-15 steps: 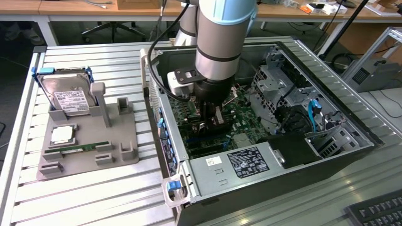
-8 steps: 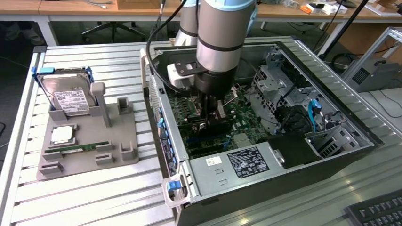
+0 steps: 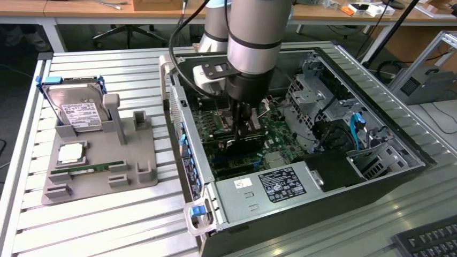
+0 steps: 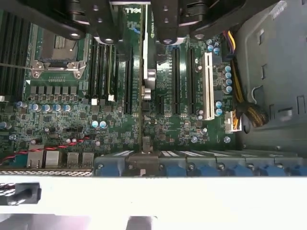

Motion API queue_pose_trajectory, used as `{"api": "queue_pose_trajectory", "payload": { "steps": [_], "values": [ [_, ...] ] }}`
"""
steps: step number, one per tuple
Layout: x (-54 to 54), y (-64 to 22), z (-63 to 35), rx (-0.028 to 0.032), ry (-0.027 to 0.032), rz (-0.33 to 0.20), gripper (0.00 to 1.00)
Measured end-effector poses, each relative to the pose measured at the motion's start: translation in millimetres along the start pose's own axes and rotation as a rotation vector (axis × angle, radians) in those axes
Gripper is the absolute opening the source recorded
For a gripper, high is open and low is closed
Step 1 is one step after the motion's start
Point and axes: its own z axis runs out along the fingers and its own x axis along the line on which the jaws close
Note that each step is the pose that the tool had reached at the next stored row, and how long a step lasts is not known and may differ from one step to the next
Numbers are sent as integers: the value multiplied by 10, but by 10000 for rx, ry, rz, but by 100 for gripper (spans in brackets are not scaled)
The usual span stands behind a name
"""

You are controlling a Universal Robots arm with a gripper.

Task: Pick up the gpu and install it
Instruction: 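Insert the gpu into the slot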

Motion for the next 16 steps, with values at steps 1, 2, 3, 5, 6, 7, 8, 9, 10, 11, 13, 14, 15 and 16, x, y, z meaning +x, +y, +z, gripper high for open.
{"api": "queue_pose_trajectory", "payload": {
  "steps": [1, 2, 3, 5, 6, 7, 8, 9, 10, 11, 13, 14, 15, 16],
  "values": [
    [1, -50, 4, -39, -5, -60, 26],
    [2, -115, 8, -94, -9, -114, 20],
    [3, -178, 14, -145, -14, -149, 14],
    [5, -288, 24, -230, -20, -198, 11],
    [6, -329, 29, -266, -21, -213, 11],
    [7, -386, 35, -317, -24, -240, 11],
    [7, -425, 40, -349, -27, -260, 11],
    [8, -471, 44, -384, -29, -283, 11],
    [9, -508, 47, -412, -31, -298, 11],
    [10, -537, 50, -429, -33, -299, 11],
    [9, -538, 49, -431, -31, -299, 11],
    [9, -538, 49, -431, -31, -299, 11],
    [9, -538, 49, -431, -31, -299, 11],
    [9, -538, 50, -431, -32, -299, 11]
  ]
}}
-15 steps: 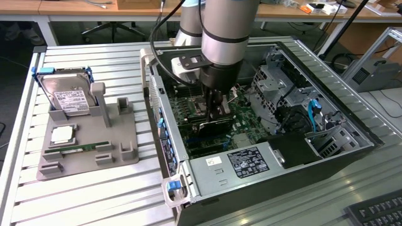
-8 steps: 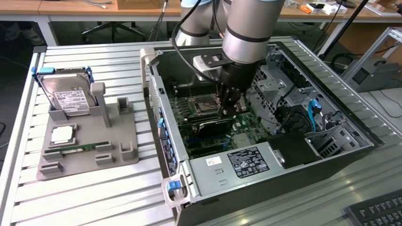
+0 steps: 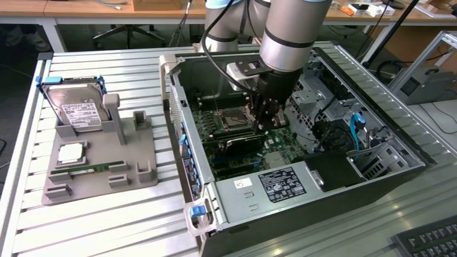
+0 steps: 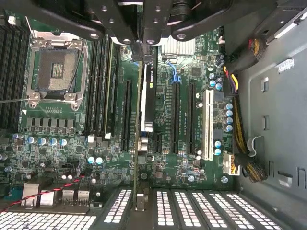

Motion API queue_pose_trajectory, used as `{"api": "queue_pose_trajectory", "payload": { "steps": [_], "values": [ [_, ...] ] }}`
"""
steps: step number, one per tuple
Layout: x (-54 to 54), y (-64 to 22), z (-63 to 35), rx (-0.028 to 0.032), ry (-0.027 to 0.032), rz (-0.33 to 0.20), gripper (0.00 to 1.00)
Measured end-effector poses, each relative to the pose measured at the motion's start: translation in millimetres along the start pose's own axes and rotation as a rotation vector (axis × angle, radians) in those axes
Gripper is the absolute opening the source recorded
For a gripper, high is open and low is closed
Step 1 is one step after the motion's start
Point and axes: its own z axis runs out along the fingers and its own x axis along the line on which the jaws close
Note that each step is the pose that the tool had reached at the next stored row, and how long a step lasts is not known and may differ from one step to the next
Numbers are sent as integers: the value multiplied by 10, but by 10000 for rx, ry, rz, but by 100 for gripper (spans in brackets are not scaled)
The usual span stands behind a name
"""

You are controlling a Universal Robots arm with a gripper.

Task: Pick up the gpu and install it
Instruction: 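Insert the gpu into the slot, then press down on the gpu until it lock into place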

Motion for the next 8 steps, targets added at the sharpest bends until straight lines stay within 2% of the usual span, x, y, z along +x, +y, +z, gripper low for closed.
{"api": "queue_pose_trajectory", "payload": {
  "steps": [6, 8],
  "values": [
    [0, 3, 0, 0, 0, 0, 11],
    [-2, 45, 1, 0, 0, 0, 11]
  ]
}}
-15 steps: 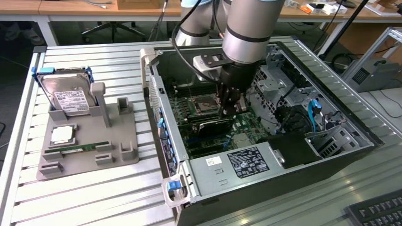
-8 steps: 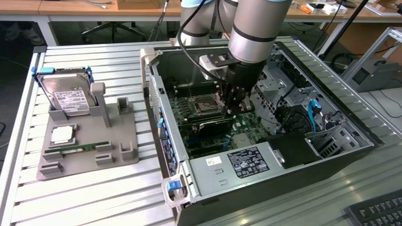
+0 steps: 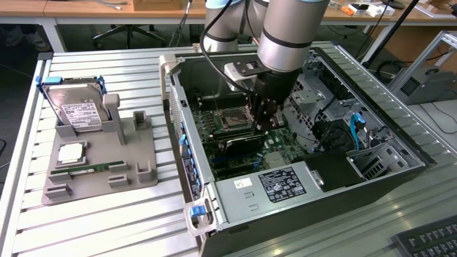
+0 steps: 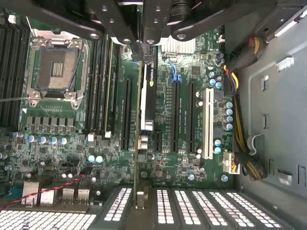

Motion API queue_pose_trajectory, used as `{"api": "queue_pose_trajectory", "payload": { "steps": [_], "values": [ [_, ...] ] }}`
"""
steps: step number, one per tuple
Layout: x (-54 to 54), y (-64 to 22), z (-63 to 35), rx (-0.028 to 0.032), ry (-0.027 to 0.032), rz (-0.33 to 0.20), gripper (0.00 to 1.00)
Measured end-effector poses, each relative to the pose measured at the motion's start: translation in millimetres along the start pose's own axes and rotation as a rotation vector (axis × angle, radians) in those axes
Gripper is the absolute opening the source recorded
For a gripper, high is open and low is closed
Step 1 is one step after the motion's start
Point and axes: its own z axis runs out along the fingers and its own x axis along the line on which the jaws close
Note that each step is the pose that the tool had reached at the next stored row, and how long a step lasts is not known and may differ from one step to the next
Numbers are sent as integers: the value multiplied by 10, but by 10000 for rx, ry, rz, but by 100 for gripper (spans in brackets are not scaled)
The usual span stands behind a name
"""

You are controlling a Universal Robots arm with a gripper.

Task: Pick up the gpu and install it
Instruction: 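Press down on the gpu until it lock into place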

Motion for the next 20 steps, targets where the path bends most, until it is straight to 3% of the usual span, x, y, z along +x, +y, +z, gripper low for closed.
{"api": "queue_pose_trajectory", "payload": {
  "steps": [8, 20],
  "values": [
    [-38, 316, 9, 3, 0, 1, 11],
    [-74, 584, 60, 4, -2, 1, 11]
  ]
}}
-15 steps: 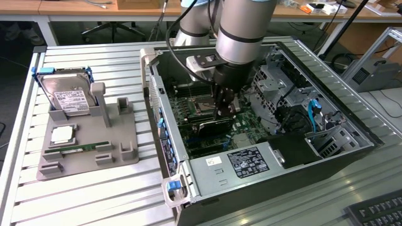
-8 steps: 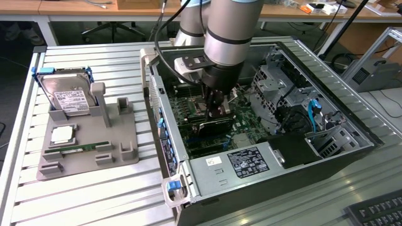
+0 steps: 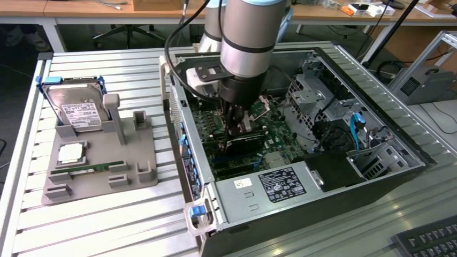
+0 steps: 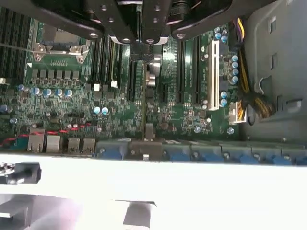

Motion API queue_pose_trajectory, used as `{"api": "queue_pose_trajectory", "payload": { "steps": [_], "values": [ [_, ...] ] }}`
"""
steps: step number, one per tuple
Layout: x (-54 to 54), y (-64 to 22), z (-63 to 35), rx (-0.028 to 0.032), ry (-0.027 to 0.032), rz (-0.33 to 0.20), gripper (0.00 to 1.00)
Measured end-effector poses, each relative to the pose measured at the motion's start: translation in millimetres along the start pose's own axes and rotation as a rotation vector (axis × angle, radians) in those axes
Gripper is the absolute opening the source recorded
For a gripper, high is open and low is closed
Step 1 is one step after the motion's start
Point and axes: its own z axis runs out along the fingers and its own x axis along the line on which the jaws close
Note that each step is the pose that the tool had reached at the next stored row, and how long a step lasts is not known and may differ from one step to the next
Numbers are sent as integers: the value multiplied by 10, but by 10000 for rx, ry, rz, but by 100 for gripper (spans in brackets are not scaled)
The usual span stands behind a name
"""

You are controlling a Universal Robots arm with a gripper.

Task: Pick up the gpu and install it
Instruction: 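Press down on the gpu until it lock into place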

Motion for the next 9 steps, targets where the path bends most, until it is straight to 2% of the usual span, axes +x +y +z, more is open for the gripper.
{"api": "queue_pose_trajectory", "payload": {
  "steps": [4, 9],
  "values": [
    [-3, 67, 20, -1, 2, 0, 11],
    [-4, 97, 31, -2, 3, 0, 11]
  ]
}}
